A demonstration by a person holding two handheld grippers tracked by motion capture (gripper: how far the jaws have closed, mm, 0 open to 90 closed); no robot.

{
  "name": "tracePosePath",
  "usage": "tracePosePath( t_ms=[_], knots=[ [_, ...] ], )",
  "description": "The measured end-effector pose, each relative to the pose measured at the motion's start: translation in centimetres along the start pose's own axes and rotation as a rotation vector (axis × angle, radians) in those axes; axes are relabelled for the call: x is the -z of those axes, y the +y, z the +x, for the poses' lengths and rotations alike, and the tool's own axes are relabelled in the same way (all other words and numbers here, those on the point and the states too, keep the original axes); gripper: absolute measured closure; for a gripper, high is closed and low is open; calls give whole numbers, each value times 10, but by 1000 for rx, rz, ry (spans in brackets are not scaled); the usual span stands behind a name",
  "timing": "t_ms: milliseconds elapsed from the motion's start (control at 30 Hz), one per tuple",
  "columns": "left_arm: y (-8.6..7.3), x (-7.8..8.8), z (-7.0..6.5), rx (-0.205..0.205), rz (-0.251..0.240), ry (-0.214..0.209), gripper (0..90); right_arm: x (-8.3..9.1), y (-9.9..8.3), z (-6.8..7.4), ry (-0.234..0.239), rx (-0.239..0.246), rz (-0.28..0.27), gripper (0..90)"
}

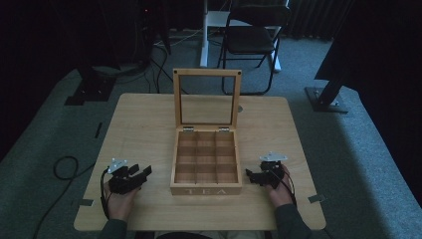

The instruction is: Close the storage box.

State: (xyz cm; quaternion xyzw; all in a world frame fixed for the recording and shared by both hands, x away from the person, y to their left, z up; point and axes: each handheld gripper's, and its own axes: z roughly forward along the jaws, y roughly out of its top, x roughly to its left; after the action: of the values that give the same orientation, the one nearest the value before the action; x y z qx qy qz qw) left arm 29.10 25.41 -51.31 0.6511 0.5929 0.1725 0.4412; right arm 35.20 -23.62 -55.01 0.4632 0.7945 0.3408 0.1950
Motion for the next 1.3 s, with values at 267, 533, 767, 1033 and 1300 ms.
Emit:
tracePosePath(
  t_ms=[267, 533, 767, 1033, 1300],
  knots=[
    [1, 3, 6, 19, -12, 13, 416, -1, 0, 1, -12, -10, -1, 122],
    [3, 3, 2, 7, -8, -3, 418, -1, 1, 3, -20, -18, -1, 122],
    [9, 6, -1, -2, -13, -21, 418, -1, 1, 3, -20, -18, -1, 122],
    [20, 11, -12, -60, -34, -23, 420, -1, 0, 3, -20, -18, -1, 122],
    [36, 9, -20, -111, -38, -23, 424, -1, 0, 3, -20, -18, -1, 122]
  ],
)
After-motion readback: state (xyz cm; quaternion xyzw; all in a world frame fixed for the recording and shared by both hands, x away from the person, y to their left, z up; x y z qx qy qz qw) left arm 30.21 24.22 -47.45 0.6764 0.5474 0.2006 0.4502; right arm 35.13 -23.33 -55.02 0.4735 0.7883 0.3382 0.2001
